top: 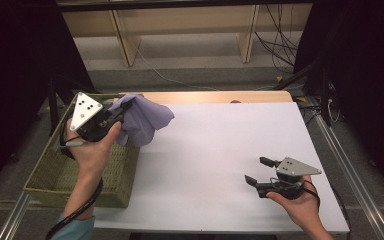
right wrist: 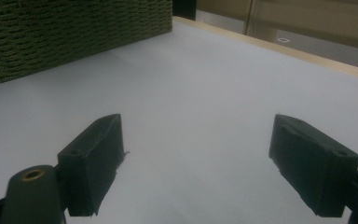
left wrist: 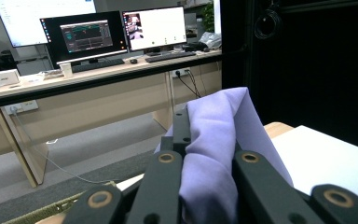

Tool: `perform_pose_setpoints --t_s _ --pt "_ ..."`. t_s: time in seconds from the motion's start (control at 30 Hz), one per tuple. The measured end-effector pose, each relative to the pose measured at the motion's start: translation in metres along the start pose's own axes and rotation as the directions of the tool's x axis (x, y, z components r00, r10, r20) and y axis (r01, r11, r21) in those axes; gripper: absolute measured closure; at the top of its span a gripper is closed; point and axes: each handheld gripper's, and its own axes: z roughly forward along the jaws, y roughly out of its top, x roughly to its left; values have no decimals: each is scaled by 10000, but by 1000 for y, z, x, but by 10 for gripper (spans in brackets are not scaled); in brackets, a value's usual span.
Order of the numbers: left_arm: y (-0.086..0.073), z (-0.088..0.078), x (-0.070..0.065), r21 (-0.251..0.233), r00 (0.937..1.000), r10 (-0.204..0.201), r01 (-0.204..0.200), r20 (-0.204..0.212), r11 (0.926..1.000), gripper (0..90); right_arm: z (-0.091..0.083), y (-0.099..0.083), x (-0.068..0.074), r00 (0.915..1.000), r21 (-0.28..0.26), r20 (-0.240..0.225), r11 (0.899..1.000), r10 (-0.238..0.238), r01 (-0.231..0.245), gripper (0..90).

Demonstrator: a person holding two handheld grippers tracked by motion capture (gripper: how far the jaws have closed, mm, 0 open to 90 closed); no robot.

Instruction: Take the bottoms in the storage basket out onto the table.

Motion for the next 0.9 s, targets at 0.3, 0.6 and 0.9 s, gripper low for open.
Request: perform_pose_setpoints --t_s 0.3,0.6,0.9 --pt "-1 3 -5 -32 9998 76 -75 184 10000 847 0 0 0 10000 -12 4 10000 -30 30 187" --pt "1 2 -9 -79 9994 72 -69 345 9999 846 0 0 0 10000 -32 12 10000 -35 35 187" --pt "2 2 -13 -88 9988 103 -99 487 9999 847 0 0 0 10000 -9 17 10000 -26 26 187"
